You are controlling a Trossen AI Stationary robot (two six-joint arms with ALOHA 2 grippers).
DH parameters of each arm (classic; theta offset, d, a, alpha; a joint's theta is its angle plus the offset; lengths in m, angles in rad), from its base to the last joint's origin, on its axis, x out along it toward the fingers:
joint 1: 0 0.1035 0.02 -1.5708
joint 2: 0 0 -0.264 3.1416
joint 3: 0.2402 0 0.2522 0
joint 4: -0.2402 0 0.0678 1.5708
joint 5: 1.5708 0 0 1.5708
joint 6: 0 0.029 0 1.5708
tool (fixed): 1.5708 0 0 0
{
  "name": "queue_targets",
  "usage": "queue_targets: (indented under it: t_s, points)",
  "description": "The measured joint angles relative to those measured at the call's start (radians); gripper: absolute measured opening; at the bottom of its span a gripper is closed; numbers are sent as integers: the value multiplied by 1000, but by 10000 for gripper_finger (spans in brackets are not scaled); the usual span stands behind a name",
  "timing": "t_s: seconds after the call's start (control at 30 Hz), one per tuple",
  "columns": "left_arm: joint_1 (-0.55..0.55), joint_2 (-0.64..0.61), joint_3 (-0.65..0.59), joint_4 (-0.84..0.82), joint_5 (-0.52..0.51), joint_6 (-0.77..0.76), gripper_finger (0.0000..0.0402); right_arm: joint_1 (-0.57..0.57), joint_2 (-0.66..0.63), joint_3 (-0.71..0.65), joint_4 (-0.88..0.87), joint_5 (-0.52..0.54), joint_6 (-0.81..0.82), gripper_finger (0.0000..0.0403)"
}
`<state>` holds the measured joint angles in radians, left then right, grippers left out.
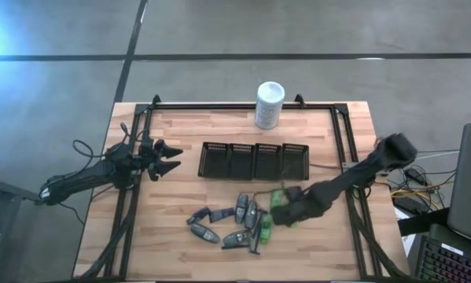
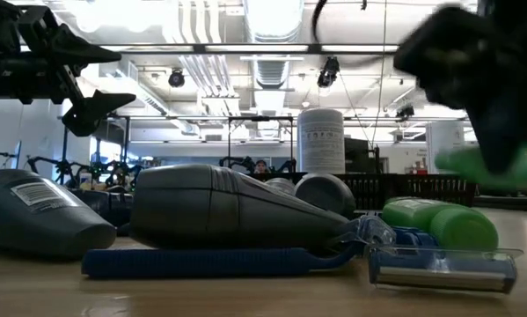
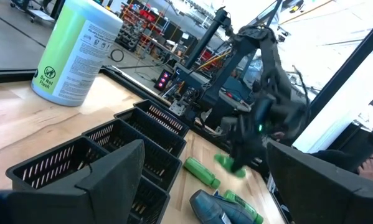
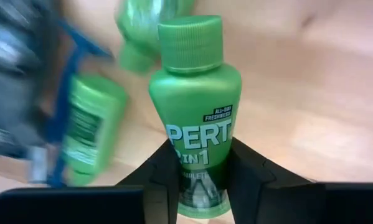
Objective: Pick & Place Travel size toiletries
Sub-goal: Put the green shampoo into the right black bin, then adjust the black bin on the table
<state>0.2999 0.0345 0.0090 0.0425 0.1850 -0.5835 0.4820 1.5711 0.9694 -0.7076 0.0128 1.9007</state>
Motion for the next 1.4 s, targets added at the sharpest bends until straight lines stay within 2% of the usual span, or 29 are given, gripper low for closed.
queue_targets:
  t_s: [0.17,0.3,0.4,0.53,0.7,0.83,1.4]
  points:
    - [0,0,0,0,0,0,342,-32,-230,-35,-145,173,75,100]
    - [0,0,0,0,0,0,342,-139,-396,-104,-302,273,63,105]
    - [0,0,0,0,0,0,342,-285,-513,-195,-242,277,-70,103]
    - [0,0,0,1,0,0,342,-489,-603,-329,-35,195,-288,105]
    - [0,0,0,1,0,0,342,-681,-635,-424,85,86,-464,116]
    - [0,0,0,1,0,0,342,-761,-623,-449,91,21,-554,131]
    - [0,0,0,2,0,0,342,-772,-603,-418,95,4,-647,283]
